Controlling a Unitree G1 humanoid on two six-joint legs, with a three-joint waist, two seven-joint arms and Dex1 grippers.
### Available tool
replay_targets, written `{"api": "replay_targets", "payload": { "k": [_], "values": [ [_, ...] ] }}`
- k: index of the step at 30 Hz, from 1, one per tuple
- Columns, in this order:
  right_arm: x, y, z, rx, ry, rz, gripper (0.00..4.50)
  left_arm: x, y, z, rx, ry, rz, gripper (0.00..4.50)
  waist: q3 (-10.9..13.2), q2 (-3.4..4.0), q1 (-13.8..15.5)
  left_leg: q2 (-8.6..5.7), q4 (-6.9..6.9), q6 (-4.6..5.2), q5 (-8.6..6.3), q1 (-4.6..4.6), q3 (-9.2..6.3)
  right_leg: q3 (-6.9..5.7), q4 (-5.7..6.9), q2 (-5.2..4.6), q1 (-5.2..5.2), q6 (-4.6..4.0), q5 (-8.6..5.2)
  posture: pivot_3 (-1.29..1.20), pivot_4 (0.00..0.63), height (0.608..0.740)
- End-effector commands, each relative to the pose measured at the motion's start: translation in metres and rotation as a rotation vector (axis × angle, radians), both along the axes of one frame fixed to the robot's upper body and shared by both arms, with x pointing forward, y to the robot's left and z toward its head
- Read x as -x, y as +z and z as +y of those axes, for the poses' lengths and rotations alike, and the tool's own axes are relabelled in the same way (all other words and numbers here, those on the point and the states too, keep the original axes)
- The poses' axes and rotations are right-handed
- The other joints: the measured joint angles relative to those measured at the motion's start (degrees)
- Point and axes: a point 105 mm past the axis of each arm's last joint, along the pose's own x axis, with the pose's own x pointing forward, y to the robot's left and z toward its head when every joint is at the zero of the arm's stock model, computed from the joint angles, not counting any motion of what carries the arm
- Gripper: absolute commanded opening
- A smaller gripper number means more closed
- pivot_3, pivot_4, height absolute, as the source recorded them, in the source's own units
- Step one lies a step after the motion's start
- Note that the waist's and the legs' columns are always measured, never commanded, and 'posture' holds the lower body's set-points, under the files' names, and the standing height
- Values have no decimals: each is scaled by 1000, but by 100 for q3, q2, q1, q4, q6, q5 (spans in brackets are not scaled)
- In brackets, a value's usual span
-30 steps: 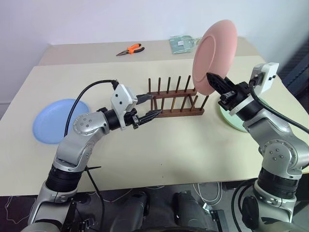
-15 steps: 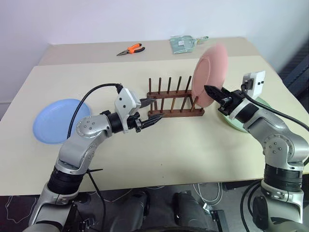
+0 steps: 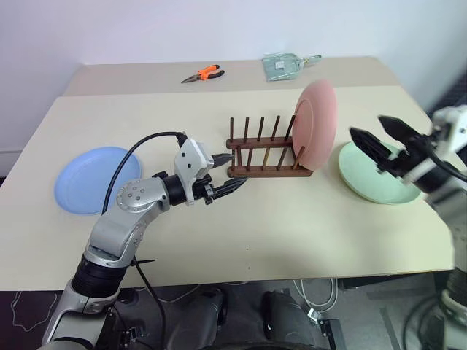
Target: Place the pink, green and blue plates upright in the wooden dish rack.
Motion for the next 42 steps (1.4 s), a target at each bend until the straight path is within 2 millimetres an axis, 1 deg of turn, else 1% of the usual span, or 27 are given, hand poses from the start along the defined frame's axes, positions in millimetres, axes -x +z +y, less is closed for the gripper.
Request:
{"api": "replay_targets", "payload": {
  "k": [1,3,4,9,10,11,13,15,17,18,21,23,24,26,27,28,30,31,32,33,34,35,36,38,40,42],
  "values": [
    [4,-30,1,224,-3,78,4103,2,4,-3,-10,-28,-32,2935,0,0,-29,2,2,0,0,1,2,0,0,0,0,-6,-3,0,150,719],
    [-4,-63,-11,409,-81,151,4103,2,3,-6,-18,-44,-35,2935,-1,2,-90,3,7,-6,-2,1,5,1,1,-2,3,-13,-7,0,150,719],
    [-6,-74,-17,472,-111,177,4103,2,2,-8,-21,-49,-37,2935,-1,1,-96,3,10,-11,-5,1,8,0,1,-4,3,-15,-8,0,150,719],
    [-20,-105,-41,628,-216,236,4103,1,3,-8,-25,-52,-43,2935,0,3,-90,2,13,-1,1,2,20,-3,1,-12,0,-14,-8,0,150,719],
    [-22,-109,-45,651,-231,245,3582,1,3,-7,-28,-49,-42,2935,0,3,-90,2,13,0,2,1,20,-2,2,-12,-1,-12,-7,0,150,719],
    [-24,-112,-48,670,-247,249,3297,1,2,-6,-31,-46,-40,2935,0,3,-91,2,12,0,2,2,20,-3,2,-11,-1,-10,-6,0,150,719],
    [-27,-114,-55,710,-275,247,2280,2,0,-4,-39,-37,-38,2935,0,3,-84,3,13,0,2,2,20,-3,2,-10,0,-9,-5,0,150,719],
    [-30,-111,-59,711,-298,231,1336,3,0,-3,-40,-31,-36,2935,0,3,-78,2,13,-1,2,2,20,-3,2,-10,0,-9,-5,0,150,719],
    [-32,-106,-57,713,-298,204,230,4,0,-2,-39,-26,-35,2935,1,3,-74,2,13,0,2,2,20,-3,2,-11,1,-8,-5,0,150,719],
    [-32,-104,-56,706,-295,195,53,4,-1,-2,-38,-25,-34,2935,1,3,-77,2,14,-1,2,2,20,-3,2,-10,1,-6,-4,0,150,719],
    [-32,-88,-49,721,-281,120,53,4,-3,-1,-41,-19,-31,2935,1,2,-81,2,13,-1,2,2,18,-3,2,-9,1,-5,-3,0,150,719],
    [-35,-53,-43,678,-308,-11,53,2,-4,1,-41,-6,-31,2935,4,8,-86,2,13,-1,2,2,18,-3,2,-9,0,-4,-3,0,150,719],
    [-35,-42,-42,662,-318,-54,53,1,-4,2,-41,-1,-31,2935,8,16,-94,2,13,-1,2,2,19,-2,3,-9,0,-3,-2,0,150,719],
    [-37,0,-34,609,-351,-208,53,-2,-5,5,-44,15,-33,2935,9,19,-107,2,13,-1,2,2,20,0,5,-8,-1,0,0,0,150,719],
    [-36,24,-25,552,-343,-294,53,-4,-6,7,-46,24,-34,2935,10,20,-110,2,13,-1,2,2,20,0,6,-8,-2,0,0,0,150,719],
    [-34,39,-19,512,-333,-350,53,-6,-6,9,-46,29,-34,2935,11,23,-114,2,13,-2,2,2,20,1,8,-7,-3,0,0,0,150,719],
    [-31,55,-11,438,-307,-403,53,-7,-7,10,-45,35,-36,2935,11,21,-88,3,11,-2,3,2,18,0,8,-7,-4,1,0,0,150,719],
    [-25,83,3,253,-239,-466,53,-10,-7,13,-44,47,-37,2935,11,15,-86,4,11,-2,2,2,13,-2,7,-7,-3,2,0,0,150,719],
    [-19,102,15,126,-170,-508,53,-12,-7,15,-43,56,-38,2935,13,17,-86,5,9,-2,2,2,9,-6,6,-7,-1,2,0,0,150,719],
    [-3,122,36,-35,-5,-541,53,-14,-8,19,-39,73,-38,2935,16,21,-88,5,10,-2,3,0,8,-6,5,-7,-2,2,1,0,150,719],
    [12,136,53,-174,149,-546,53,-16,-8,22,-36,86,-38,2935,16,21,-88,5,10,-1,3,-3,8,-5,5,-8,-4,2,1,0,150,719],
    [22,144,65,-266,264,-529,53,-18,-9,25,-34,95,-38,2935,16,21,-88,5,9,0,3,-6,7,-6,5,-9,-7,2,1,0,150,719],
    [30,148,72,-321,337,-509,53,-18,-9,26,-32,99,-38,2935,16,21,-81,5,7,1,3,-9,6,-6,4,-9,-9,2,1,0,150,719],
    [39,148,92,-411,468,-453,53,-18,-10,28,-30,102,-36,2935,12,13,-75,5,6,4,1,-13,0,-13,2,-11,-9,0,0,0,150,719],
    [38,139,114,-515,556,-365,53,-17,-12,28,-29,103,-34,2935,8,6,-89,5,7,8,-1,-14,0,-13,-3,-13,-7,-5,-2,0,150,719],
    [32,130,125,-556,550,-308,53,-16,-12,28,-29,103,-33,2935,10,10,-101,3,10,9,-2,-14,5,-4,-2,-13,-10,-11,-4,0,150,719]
  ]
}}
